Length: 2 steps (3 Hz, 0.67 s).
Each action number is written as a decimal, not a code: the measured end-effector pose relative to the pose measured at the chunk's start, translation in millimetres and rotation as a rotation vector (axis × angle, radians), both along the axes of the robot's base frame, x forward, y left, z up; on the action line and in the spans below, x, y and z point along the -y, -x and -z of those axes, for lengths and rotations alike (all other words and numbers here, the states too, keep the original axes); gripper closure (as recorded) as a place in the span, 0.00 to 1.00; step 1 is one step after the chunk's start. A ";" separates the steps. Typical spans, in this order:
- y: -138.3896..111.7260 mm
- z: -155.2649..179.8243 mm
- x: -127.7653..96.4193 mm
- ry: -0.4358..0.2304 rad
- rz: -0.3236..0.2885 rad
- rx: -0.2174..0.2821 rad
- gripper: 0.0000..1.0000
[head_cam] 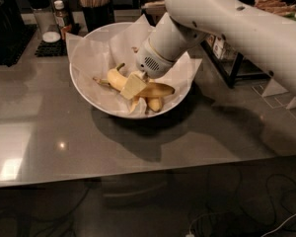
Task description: Pick banana from white bowl
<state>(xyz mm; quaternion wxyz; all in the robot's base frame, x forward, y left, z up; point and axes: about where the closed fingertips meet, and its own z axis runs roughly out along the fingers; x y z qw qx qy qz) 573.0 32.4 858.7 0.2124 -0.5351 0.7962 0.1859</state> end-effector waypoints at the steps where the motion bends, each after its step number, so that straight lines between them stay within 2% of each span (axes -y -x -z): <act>1: 10.7 -28.1 4.7 -0.058 -0.055 0.054 1.00; 2: 33.1 -77.0 15.5 -0.146 -0.171 0.136 1.00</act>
Offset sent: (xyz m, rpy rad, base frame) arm -0.0637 -0.0363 0.1398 0.2600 -0.2506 0.3335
